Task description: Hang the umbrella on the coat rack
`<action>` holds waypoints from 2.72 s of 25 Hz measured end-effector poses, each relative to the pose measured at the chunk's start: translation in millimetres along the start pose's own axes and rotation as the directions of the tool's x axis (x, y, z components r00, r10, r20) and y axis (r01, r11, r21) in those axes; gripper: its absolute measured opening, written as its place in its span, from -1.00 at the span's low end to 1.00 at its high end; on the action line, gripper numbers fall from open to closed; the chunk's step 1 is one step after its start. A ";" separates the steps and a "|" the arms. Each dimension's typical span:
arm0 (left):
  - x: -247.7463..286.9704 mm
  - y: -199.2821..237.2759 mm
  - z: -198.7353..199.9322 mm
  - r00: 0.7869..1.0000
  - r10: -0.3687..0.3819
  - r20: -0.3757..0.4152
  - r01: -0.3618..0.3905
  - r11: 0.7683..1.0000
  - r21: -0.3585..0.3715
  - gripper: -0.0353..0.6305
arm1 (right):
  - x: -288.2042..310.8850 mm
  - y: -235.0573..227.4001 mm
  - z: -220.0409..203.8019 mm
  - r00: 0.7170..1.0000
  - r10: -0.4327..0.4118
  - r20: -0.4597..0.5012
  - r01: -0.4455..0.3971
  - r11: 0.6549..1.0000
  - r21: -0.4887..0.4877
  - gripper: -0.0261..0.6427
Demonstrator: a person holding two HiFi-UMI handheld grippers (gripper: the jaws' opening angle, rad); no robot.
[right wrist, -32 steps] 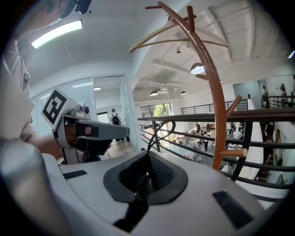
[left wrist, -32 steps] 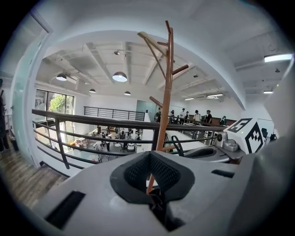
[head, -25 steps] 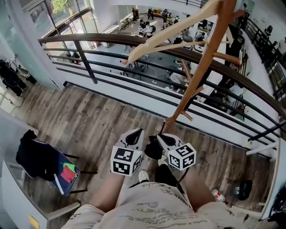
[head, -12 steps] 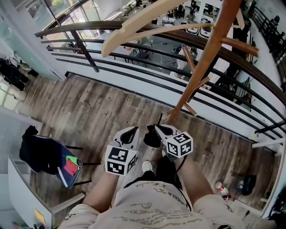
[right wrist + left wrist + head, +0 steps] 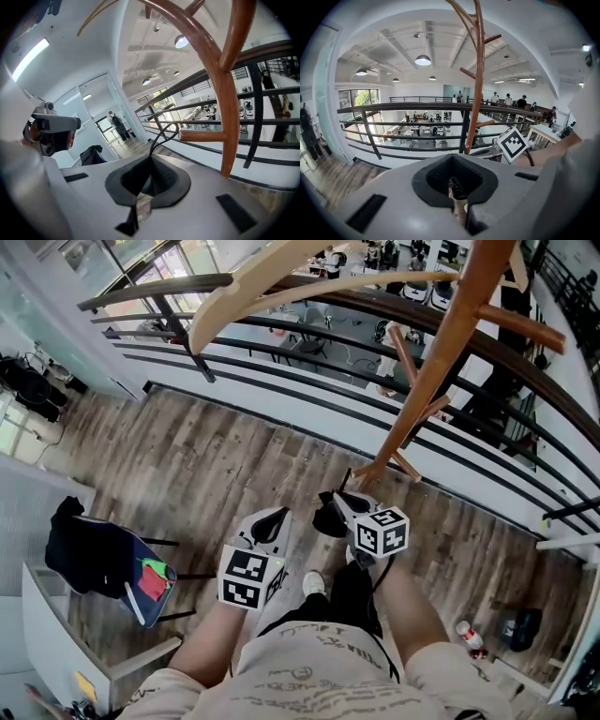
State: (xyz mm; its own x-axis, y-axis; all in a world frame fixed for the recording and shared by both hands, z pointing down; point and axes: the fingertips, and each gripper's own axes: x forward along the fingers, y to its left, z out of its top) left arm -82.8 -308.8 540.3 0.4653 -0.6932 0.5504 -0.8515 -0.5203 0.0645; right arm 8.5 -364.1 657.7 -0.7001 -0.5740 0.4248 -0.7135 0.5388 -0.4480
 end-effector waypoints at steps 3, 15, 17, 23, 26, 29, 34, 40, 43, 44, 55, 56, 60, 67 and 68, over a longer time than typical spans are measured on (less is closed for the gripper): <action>3.4 -2.5 -1.8 1.000 -0.005 -0.004 0.005 1.000 0.000 -0.88 | 0.4 -6.4 -2.4 1.000 -0.007 0.003 0.007 1.000 0.020 -0.92; 9.2 -2.7 -14.4 0.999 0.005 -0.032 -0.004 1.000 0.017 -0.88 | 1.8 -21.9 -15.7 1.000 -0.019 -0.017 0.019 0.999 0.040 -0.91; 9.1 -1.1 -16.9 0.999 0.007 -0.036 -0.007 1.000 0.015 -0.88 | 0.4 -23.8 -17.9 1.000 -0.025 -0.018 0.025 0.999 0.041 -0.92; 9.2 0.0 -13.5 1.000 0.004 -0.030 -0.004 1.000 0.017 -0.88 | -9.9 -26.7 -11.3 0.999 -0.040 0.028 0.038 0.997 0.073 -0.92; 11.3 -1.2 -12.2 1.000 -0.001 -0.031 0.001 1.000 0.018 -0.88 | -14.8 -38.7 -5.2 0.996 -0.073 0.052 0.067 0.992 0.111 -0.92; 12.8 -3.9 -14.7 0.999 -0.007 -0.034 0.008 1.000 0.019 -0.88 | -17.3 -50.3 -5.6 0.992 -0.111 0.056 0.103 0.985 0.136 -0.91; 13.2 -4.2 -14.5 0.999 -0.011 -0.035 0.011 1.000 0.023 -0.88 | -15.4 -73.6 -10.5 0.980 -0.191 0.047 0.179 0.965 0.190 -0.92; 10.1 -2.1 -17.1 0.999 -0.003 -0.046 0.004 1.000 0.022 -0.88 | -18.9 -102.5 -13.5 0.958 -0.284 0.036 0.266 0.930 0.253 -0.91; 9.2 -1.7 -20.1 0.999 -0.002 -0.051 0.004 1.000 0.021 -0.88 | -19.8 -110.5 -16.0 0.948 -0.317 0.024 0.300 0.919 0.255 -0.91; 8.6 -1.2 -20.6 0.999 -0.002 -0.052 0.003 1.000 0.021 -0.88 | -19.4 -112.0 -17.9 0.945 -0.327 0.016 0.312 0.916 0.252 -0.91; 4.7 -1.9 -21.3 0.999 -0.004 -0.043 0.005 1.000 0.013 -0.88 | -21.1 -123.9 -34.7 0.876 -0.482 -0.025 0.481 0.868 0.125 -0.91; 4.4 -2.5 -21.5 0.999 -0.005 -0.044 0.006 1.000 0.012 -0.88 | -22.8 -123.5 -32.8 0.871 -0.491 -0.012 0.490 0.865 0.110 -0.91; 3.1 -5.2 -17.7 0.999 -0.009 -0.034 0.010 1.000 0.011 -0.88 | -31.6 -116.2 -21.6 0.853 -0.519 0.045 0.519 0.854 0.030 -0.91; 3.1 -5.8 -4.3 1.000 -0.023 0.006 0.023 1.000 -0.007 -0.88 | -50.7 -85.0 -5.5 0.865 -0.493 0.095 0.493 0.870 0.020 -0.91; 5.3 -6.8 -0.1 0.999 -0.028 0.021 0.029 1.000 -0.009 -0.88 | -55.9 -80.3 -0.8 0.867 -0.487 0.109 0.488 0.873 0.017 -0.91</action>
State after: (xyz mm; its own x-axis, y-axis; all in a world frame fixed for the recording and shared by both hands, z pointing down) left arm -74.5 -309.0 542.9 0.4942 -0.6883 0.5311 -0.8401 -0.5353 0.0880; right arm 104.8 -374.8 670.6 -0.2562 -0.8269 0.5005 -0.9638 0.1793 -0.1971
